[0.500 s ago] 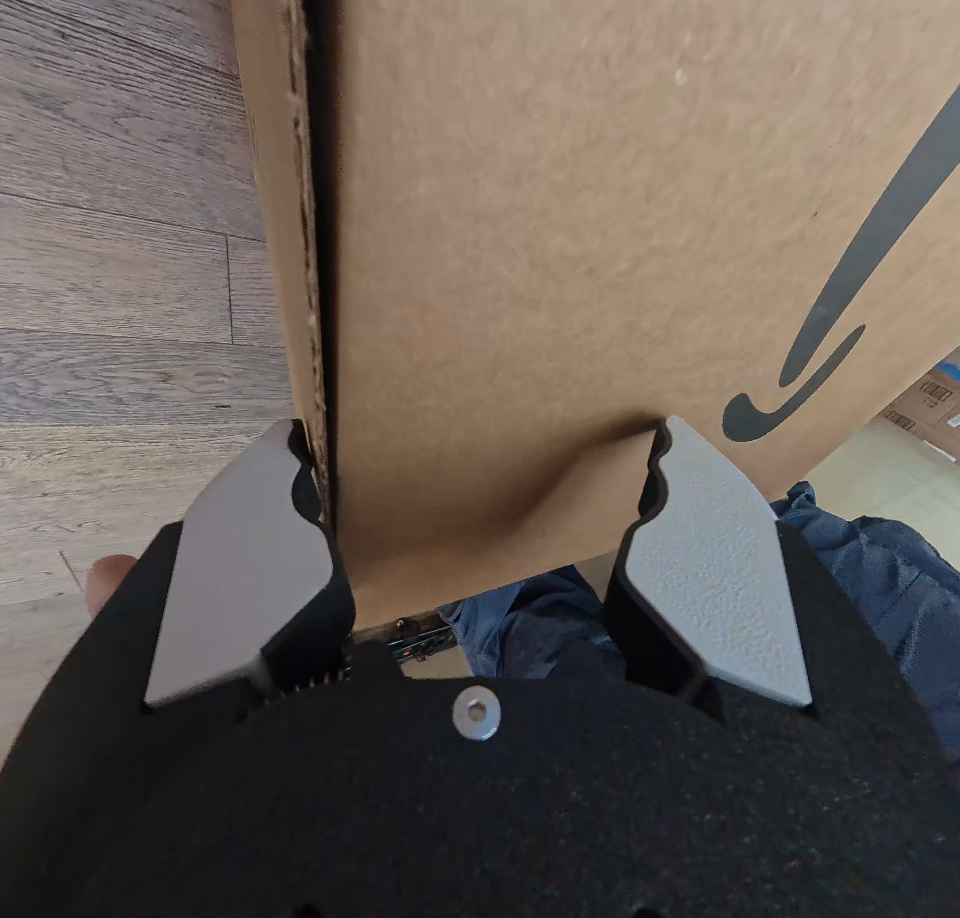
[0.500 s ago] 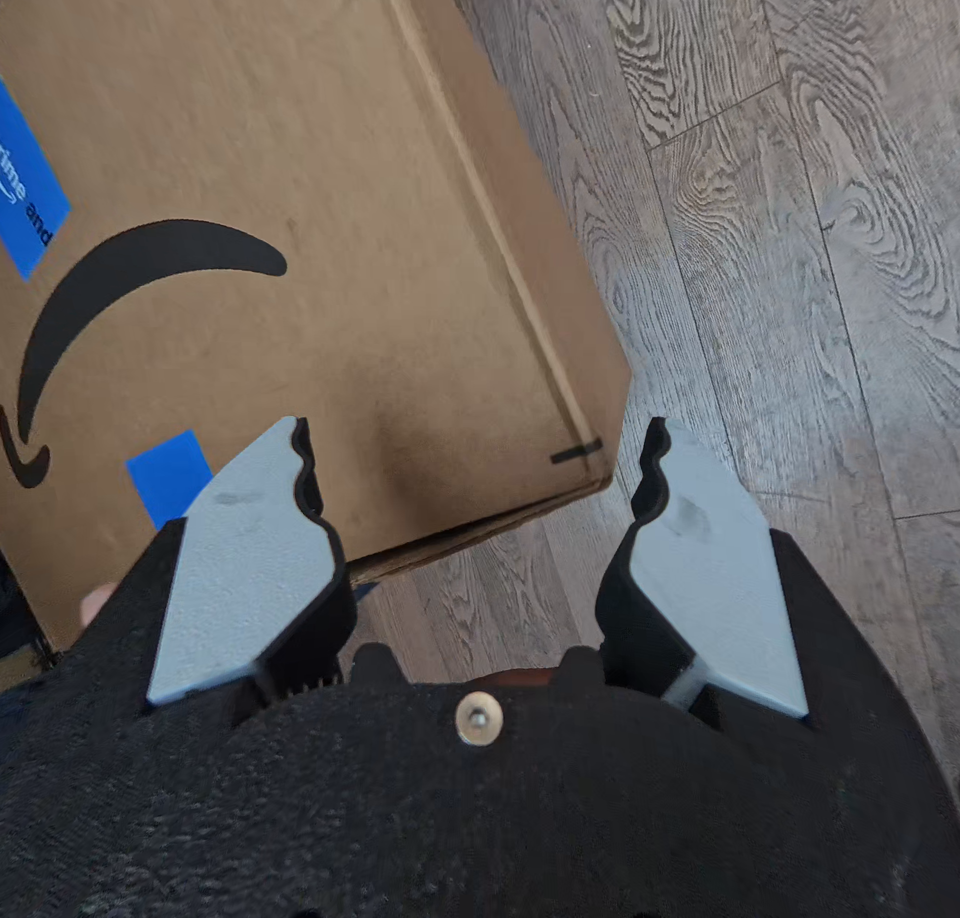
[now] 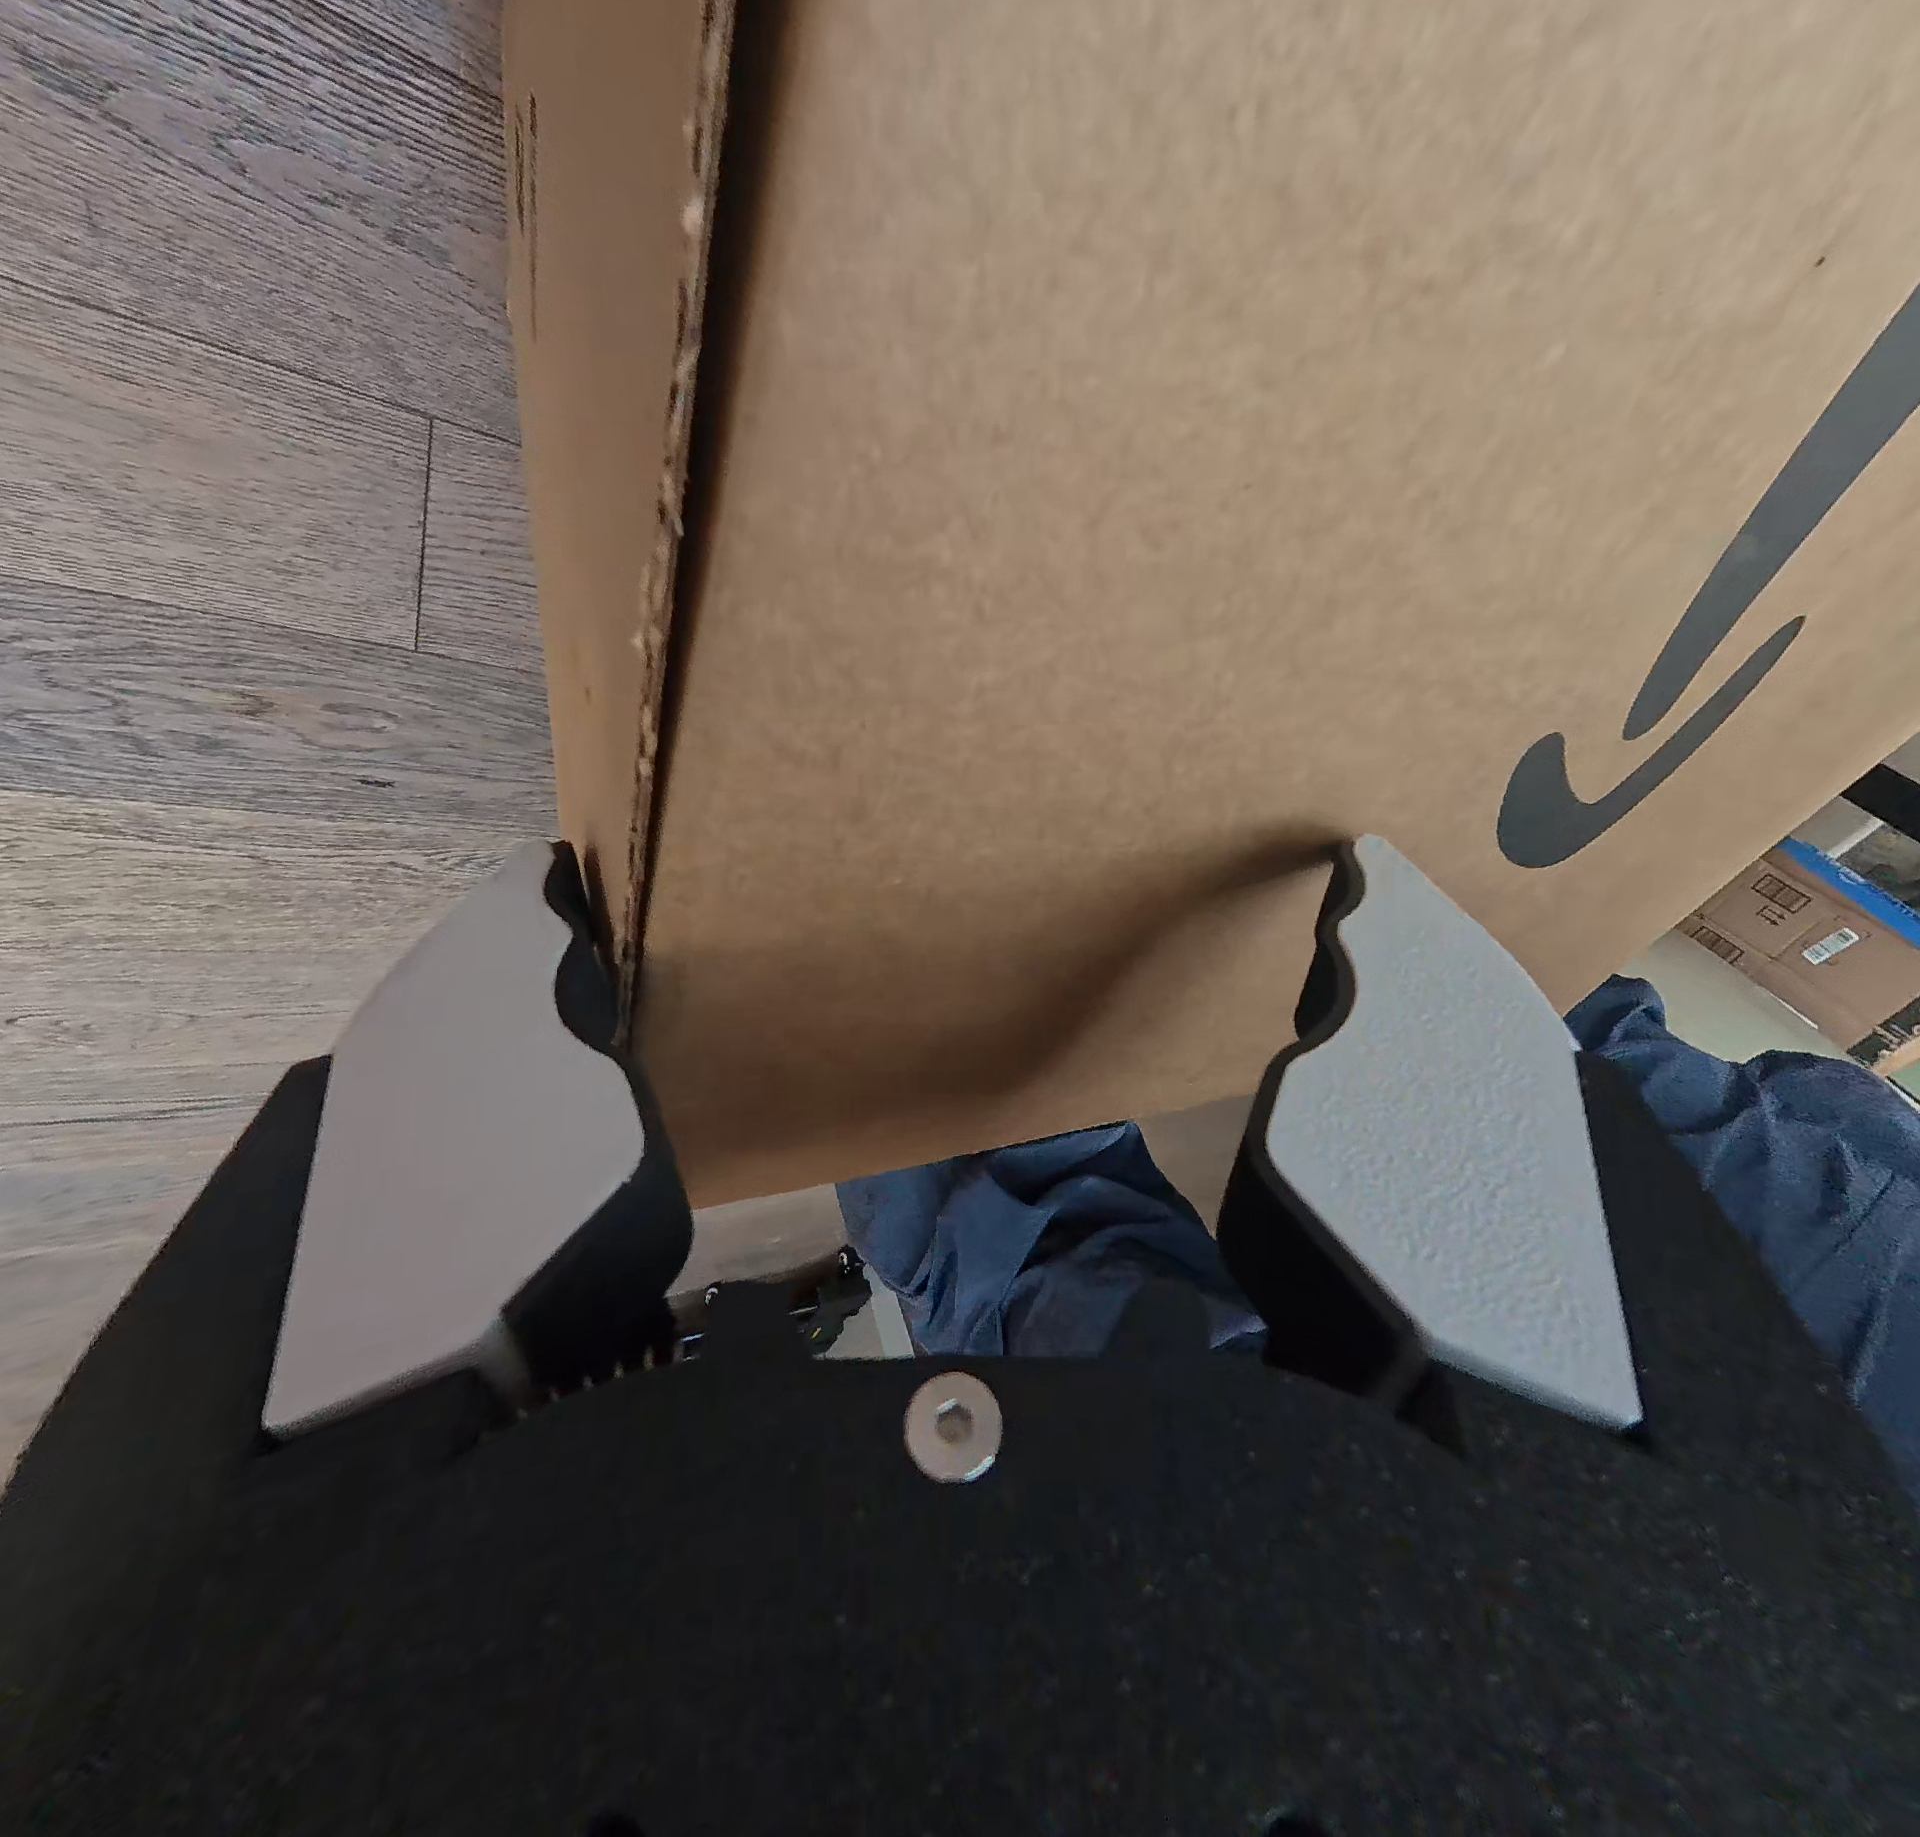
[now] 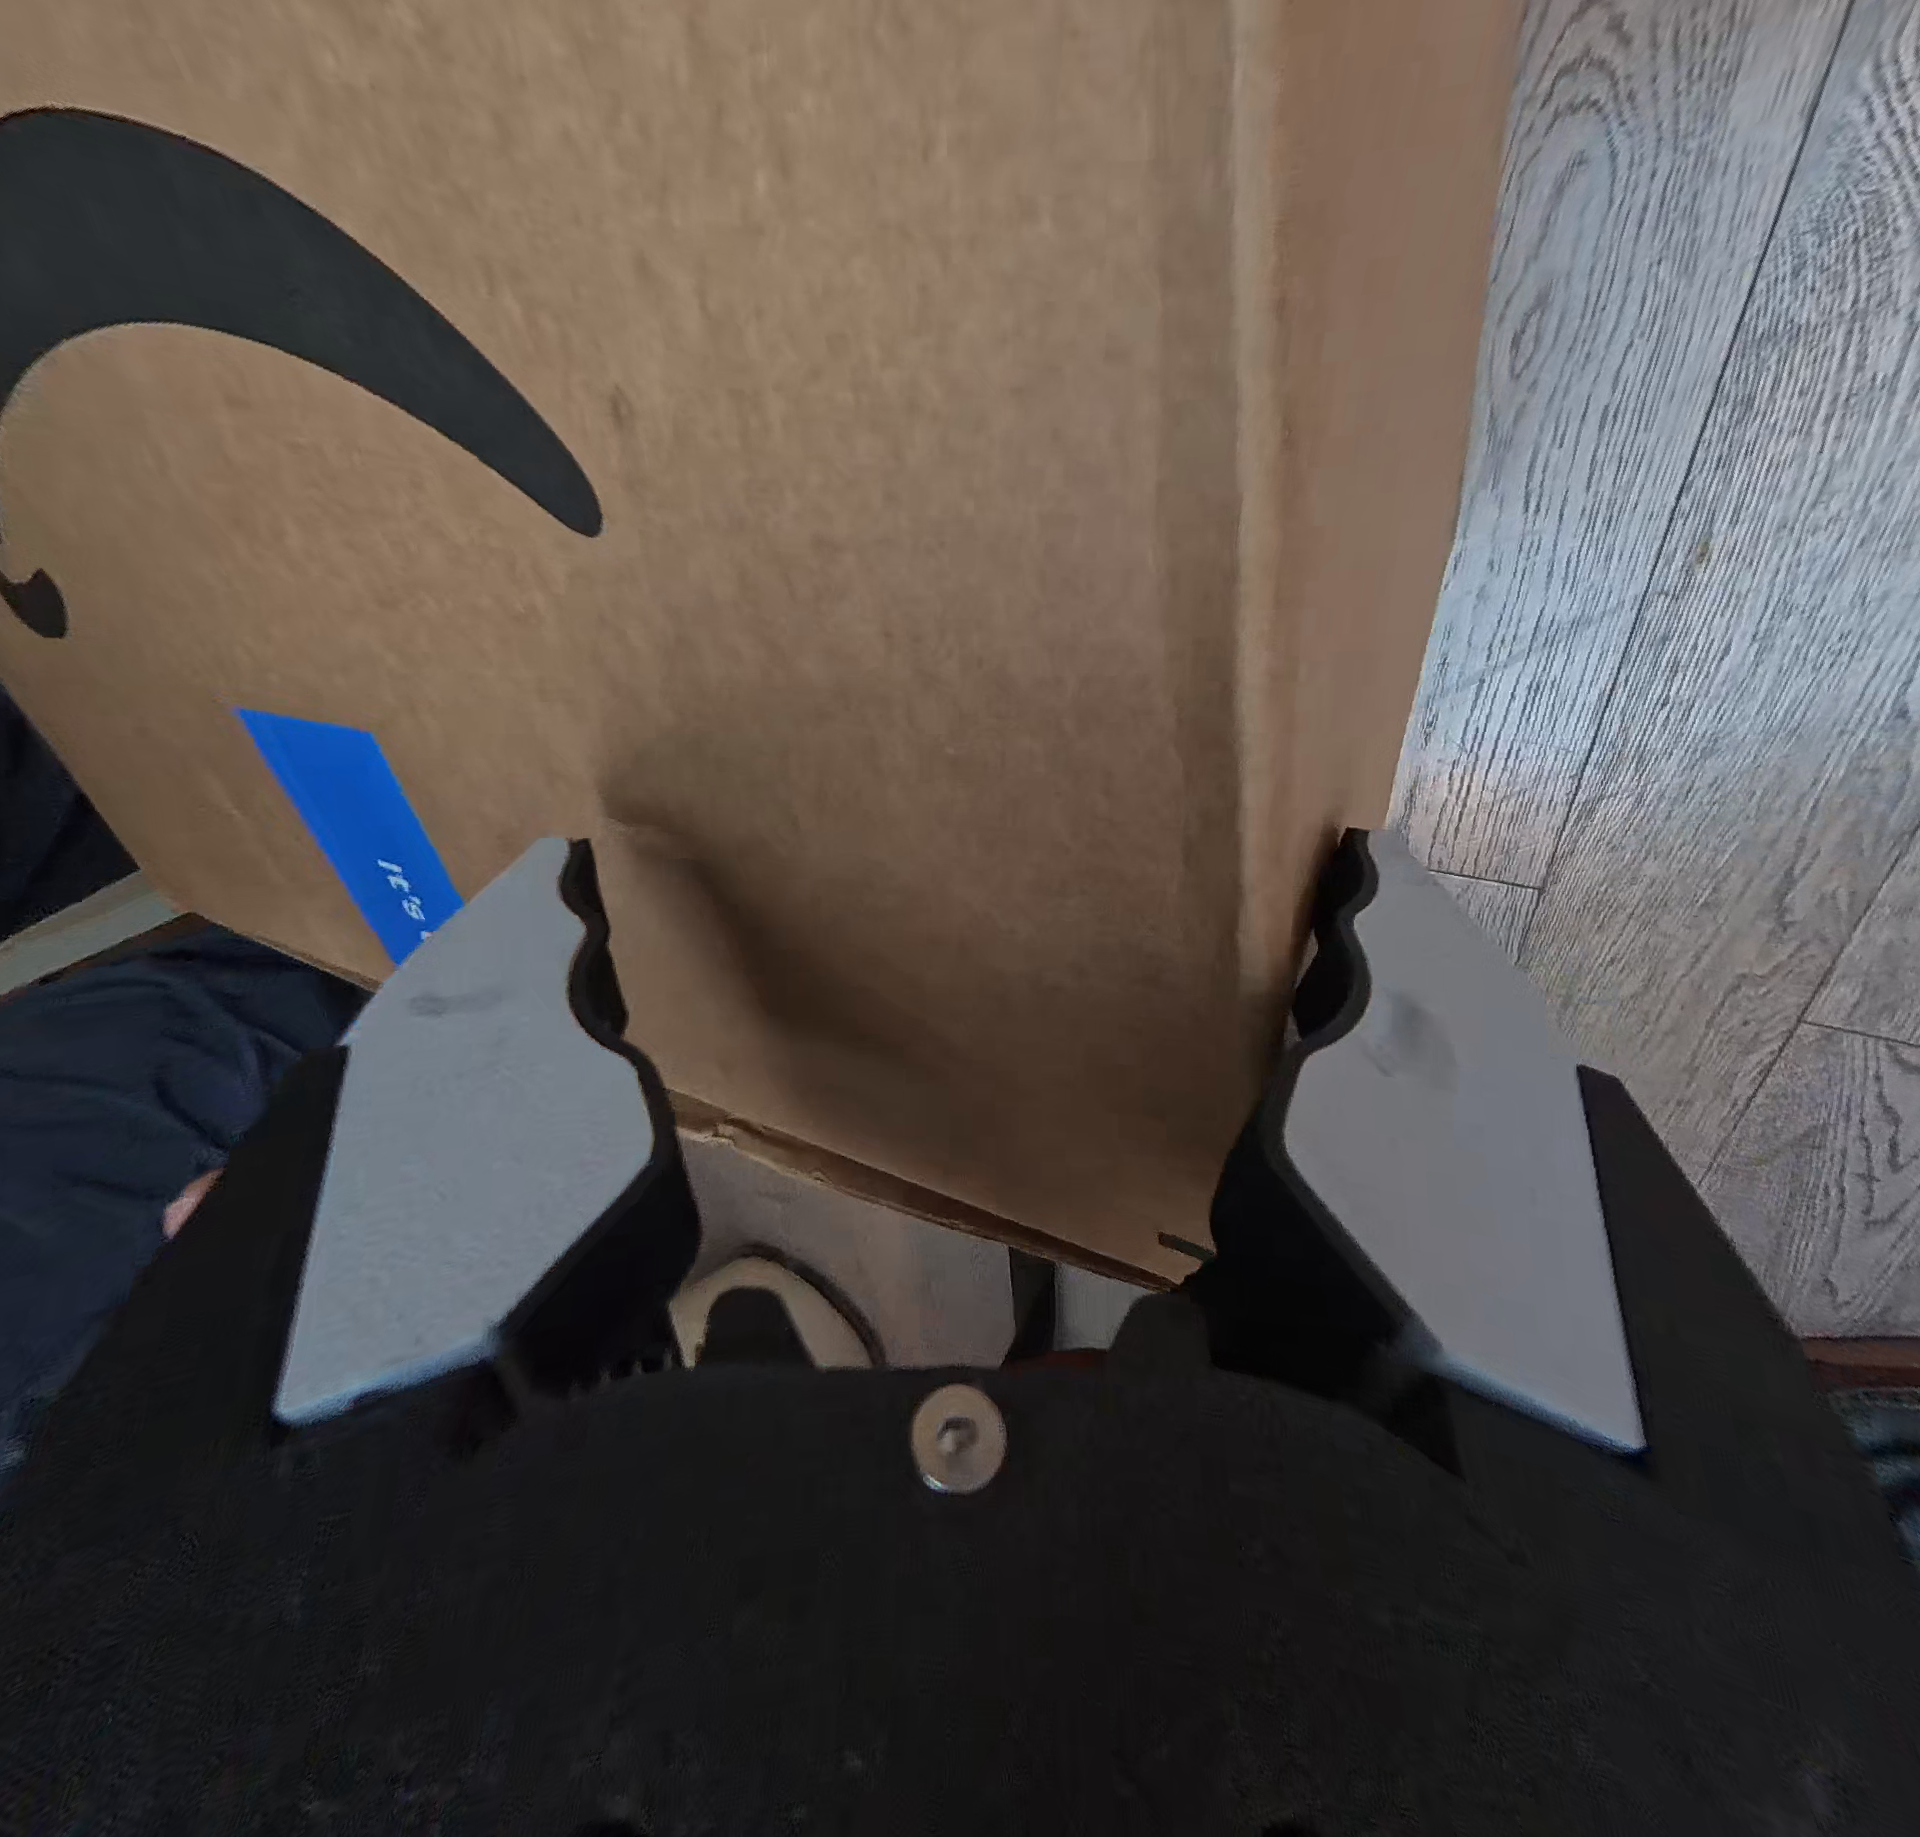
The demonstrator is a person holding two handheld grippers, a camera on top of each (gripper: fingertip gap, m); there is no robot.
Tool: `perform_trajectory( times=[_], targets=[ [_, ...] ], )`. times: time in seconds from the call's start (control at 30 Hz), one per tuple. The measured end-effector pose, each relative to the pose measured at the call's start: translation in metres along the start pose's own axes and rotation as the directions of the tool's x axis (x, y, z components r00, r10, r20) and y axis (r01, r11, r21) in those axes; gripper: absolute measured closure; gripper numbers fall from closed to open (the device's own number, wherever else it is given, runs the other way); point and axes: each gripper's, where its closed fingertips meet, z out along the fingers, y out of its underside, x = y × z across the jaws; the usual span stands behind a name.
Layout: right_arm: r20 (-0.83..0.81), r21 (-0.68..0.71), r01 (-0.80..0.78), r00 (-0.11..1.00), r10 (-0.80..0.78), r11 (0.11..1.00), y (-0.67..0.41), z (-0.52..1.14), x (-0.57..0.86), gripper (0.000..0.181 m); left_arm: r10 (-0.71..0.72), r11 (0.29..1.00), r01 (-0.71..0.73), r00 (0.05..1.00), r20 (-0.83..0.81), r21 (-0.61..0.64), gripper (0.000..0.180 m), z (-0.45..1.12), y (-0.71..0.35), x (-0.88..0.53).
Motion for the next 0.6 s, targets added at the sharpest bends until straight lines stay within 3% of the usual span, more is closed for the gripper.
perform_trajectory(
  times=[0.17,0.3,0.6],
  targets=[
    [-0.036,-0.060,0.032,0.999,-0.034,0.998,0.010,0.004,-0.016,0.037,0.021,1.000,-0.021,1.000,0.008,-0.001,0.049,0.001,0.010,-0.002],
    [-0.013,-0.053,0.014,1.000,-0.015,0.999,0.019,0.004,-0.031,0.035,0.113,0.991,-0.109,0.991,0.064,-0.072,0.041,0.005,0.025,-0.006],
    [-0.016,-0.078,0.027,0.999,-0.029,0.997,0.039,0.003,-0.087,0.035,0.132,0.975,-0.116,0.989,0.072,-0.189,0.039,0.006,0.069,-0.024]
  ],
)
